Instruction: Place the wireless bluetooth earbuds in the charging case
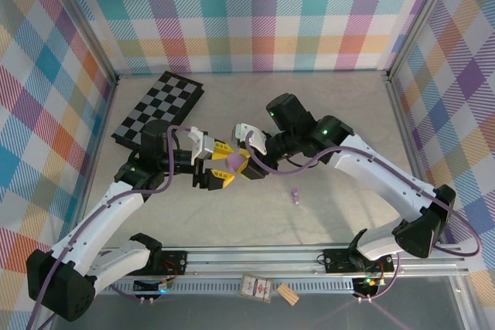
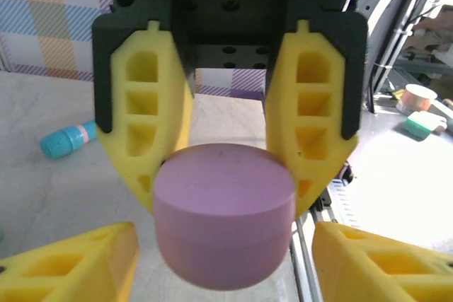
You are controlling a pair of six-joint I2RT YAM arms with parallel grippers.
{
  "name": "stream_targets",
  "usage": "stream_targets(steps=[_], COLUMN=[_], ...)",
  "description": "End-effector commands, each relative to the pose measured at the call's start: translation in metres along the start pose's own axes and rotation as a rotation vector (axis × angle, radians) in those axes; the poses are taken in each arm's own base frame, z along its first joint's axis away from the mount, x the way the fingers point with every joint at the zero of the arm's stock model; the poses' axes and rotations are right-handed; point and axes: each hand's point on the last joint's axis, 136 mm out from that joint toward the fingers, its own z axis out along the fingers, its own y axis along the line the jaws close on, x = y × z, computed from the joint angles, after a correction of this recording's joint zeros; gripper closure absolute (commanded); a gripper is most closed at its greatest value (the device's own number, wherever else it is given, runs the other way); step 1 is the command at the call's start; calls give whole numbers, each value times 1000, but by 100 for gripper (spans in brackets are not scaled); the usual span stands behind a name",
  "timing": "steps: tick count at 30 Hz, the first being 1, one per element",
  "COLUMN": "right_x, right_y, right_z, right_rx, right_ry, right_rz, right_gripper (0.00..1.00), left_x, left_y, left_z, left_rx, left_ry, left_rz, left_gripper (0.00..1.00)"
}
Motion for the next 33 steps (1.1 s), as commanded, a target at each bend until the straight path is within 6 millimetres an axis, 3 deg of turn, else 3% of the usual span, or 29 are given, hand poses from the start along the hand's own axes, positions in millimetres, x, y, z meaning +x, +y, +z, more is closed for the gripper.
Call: stream_targets(steps=[1,9,16,19,23,33], right_x=[-6,-5,-7,-9,-10,-10], right_y=[7,4,2,0,-6,-14], right_z=[-1,0,-3,-5,-11,-25], right_rx=[-32,-21,1,25,77,123], right_ry=[-12,0,-13,-29,-47,-83], right_rz=[-40,-46,-52,-53,-41,43], right_gripper=[73,73,71,70,54,51], left_x=[-13,-13,-11,-9,-8,-6], left_y=[-11,-13,-16,-17,-18,-18], left_z=[1,3,4,3,3,3], left_rx=[65,90,100,101,102,103], left_ry=[-23,-22,-16,-10,-9,-5], left_rz=[42,32,43,53,59,71], left_gripper=[44,53,70,72,74,76])
